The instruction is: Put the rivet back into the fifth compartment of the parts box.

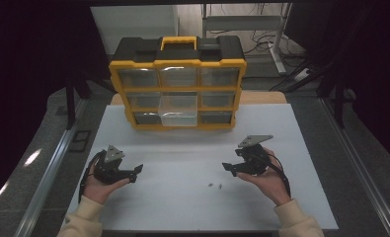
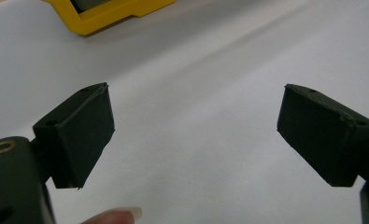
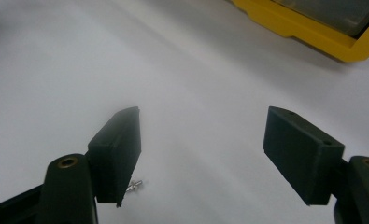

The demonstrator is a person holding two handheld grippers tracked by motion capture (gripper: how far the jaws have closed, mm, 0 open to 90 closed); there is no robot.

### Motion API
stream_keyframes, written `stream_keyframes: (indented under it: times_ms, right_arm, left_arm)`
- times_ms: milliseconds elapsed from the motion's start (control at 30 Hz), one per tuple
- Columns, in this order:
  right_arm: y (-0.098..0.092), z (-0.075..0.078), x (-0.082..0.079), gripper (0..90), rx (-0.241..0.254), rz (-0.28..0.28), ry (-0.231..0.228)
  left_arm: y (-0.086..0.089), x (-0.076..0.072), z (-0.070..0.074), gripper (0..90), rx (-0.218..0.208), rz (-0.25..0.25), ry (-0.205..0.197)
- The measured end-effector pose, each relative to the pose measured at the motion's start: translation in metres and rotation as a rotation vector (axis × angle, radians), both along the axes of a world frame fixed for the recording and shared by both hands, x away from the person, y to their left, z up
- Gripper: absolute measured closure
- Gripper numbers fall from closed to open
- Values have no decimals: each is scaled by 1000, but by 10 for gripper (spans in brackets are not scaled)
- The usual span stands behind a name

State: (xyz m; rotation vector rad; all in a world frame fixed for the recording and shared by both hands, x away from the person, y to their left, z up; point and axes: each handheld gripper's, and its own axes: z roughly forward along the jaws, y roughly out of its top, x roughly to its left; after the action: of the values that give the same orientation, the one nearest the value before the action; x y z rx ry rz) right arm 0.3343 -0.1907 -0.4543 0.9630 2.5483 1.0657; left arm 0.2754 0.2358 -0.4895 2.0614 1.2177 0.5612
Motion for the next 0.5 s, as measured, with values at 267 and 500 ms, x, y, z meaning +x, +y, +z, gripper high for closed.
stream_keyframes:
  times_ms: [267, 500]
  right_arm:
    - [5, -11, -5, 272, -35, 25, 24]
    - [9, -20, -10, 273, -56, 36, 47]
  left_arm:
    - [0, 0, 0, 115, -1, -1, 0]
    - [0, 0, 0, 115, 0, -1, 1]
